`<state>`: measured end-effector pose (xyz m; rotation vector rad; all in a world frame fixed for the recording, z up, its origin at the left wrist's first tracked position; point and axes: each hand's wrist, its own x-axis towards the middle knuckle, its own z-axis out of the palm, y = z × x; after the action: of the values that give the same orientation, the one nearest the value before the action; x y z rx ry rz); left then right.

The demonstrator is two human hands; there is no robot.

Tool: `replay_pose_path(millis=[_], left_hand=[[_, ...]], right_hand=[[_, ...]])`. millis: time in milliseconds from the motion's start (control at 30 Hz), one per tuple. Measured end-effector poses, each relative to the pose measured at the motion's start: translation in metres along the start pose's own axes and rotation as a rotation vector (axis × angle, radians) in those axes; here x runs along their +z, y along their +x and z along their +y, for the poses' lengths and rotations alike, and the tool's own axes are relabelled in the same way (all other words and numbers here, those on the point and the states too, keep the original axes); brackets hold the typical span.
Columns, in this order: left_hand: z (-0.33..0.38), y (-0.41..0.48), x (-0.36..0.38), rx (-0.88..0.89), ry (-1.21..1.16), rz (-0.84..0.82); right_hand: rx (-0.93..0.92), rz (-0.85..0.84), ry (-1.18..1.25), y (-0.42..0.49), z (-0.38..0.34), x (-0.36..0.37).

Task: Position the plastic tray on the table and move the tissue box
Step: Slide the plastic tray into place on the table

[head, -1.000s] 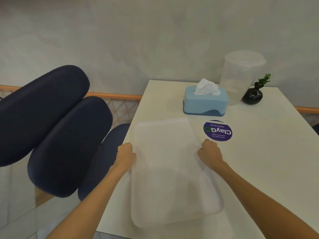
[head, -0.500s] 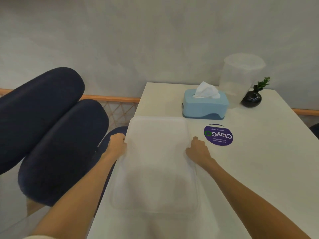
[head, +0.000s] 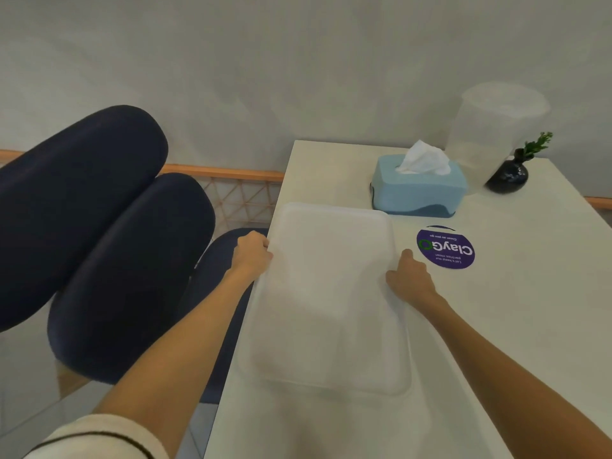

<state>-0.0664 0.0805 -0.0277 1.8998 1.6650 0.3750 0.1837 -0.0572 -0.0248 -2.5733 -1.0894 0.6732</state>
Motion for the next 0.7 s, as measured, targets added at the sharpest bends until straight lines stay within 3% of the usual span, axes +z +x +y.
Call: replay_pose_path(millis=[500,700], left_hand=[[0.0,-0.007,0.002,0.075,0.101,-0.054],[0.003,0.006,-0.004,0.066,0.087,-0.083]], right_hand=[[-0.003,0.025,0.039,-0.008,0.005,0.003],[0.002,-0.001,0.203,-0.001,0.025,-0.015]])
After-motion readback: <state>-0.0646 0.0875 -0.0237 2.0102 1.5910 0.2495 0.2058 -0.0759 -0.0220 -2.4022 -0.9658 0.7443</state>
